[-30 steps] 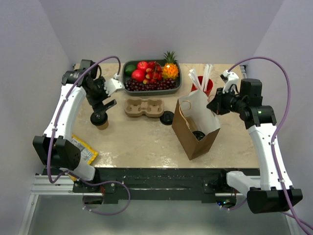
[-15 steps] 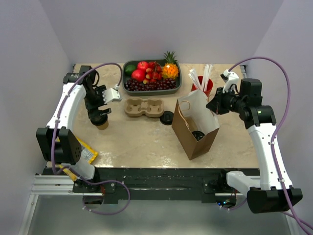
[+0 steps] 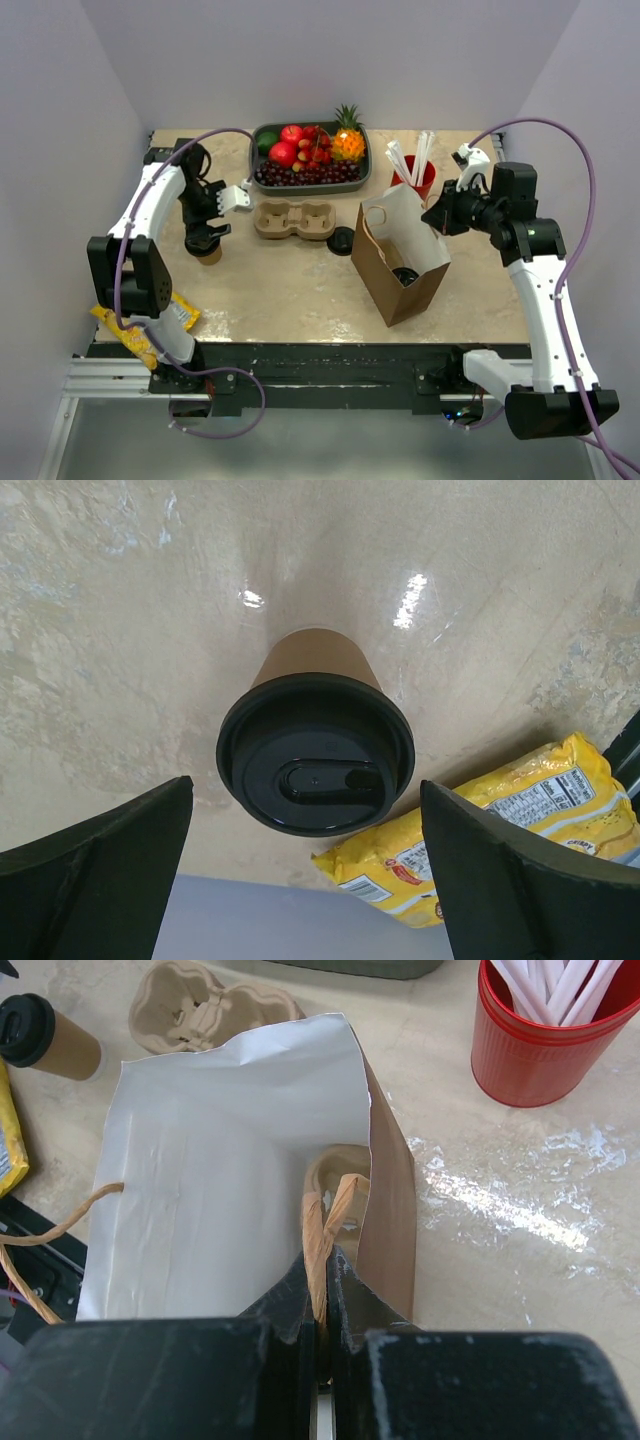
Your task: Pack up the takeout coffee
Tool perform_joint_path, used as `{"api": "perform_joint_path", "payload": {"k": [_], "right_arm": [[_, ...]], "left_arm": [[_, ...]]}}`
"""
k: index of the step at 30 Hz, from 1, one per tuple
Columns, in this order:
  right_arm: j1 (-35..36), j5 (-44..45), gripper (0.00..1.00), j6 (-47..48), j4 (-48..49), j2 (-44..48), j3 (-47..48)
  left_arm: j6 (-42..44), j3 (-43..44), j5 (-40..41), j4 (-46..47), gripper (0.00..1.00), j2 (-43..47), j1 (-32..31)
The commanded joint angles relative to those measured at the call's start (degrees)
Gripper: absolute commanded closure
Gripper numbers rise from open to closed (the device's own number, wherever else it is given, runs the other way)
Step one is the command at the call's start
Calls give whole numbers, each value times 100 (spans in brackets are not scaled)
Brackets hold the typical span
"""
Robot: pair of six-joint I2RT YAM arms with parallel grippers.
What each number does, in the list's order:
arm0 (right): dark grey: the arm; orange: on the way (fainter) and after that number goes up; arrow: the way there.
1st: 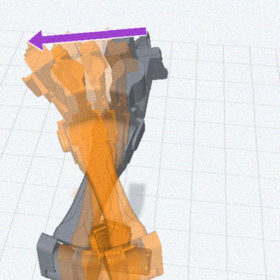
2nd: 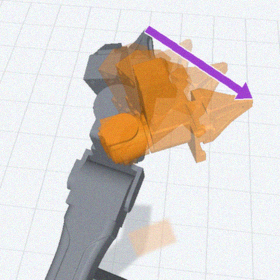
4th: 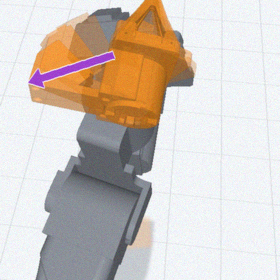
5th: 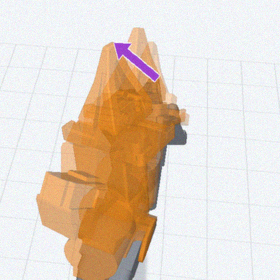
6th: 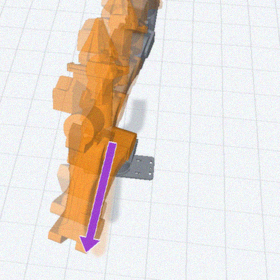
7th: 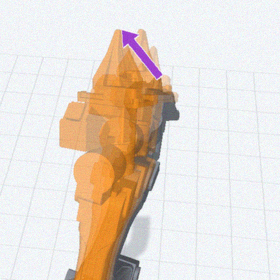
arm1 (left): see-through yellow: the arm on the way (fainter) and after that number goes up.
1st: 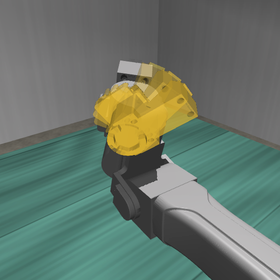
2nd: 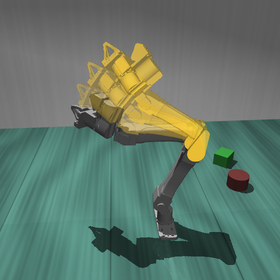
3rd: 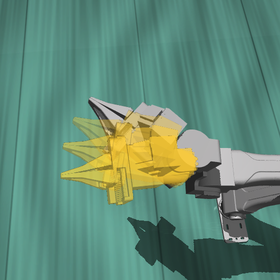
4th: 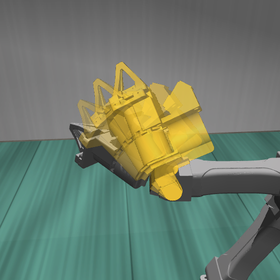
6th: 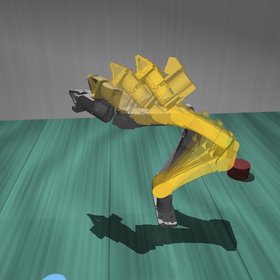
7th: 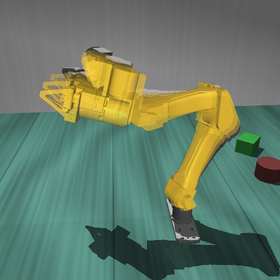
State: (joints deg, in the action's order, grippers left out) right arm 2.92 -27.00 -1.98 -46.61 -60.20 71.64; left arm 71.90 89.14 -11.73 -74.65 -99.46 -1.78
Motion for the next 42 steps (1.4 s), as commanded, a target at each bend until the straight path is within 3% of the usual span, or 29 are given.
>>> {"api": "perform_joint_path", "payload": {"k": [1,11,18,29,35,42], "right_arm": [[-19,-112,100,-66,117,149,-44],[-11,-147,100,-83,188,18,17],[-19,-112,100,-48,126,35,17],[-19,-112,100,-22,187,-9,26],[-19,-59,100,145,179,-79,96],[-19,-156,100,382,100,-149,149]], "left_arm": [[237,-106,-14,3,0,146,38],[0,-600,355,663,2,191,38],[-53,-372,276,408,15,41,38],[-167,-442,215,373,25,321,38],[-570,629,-549,-76,27,690,-59],[-1535,2138,-1365,177,31,1096,-1200]]}}
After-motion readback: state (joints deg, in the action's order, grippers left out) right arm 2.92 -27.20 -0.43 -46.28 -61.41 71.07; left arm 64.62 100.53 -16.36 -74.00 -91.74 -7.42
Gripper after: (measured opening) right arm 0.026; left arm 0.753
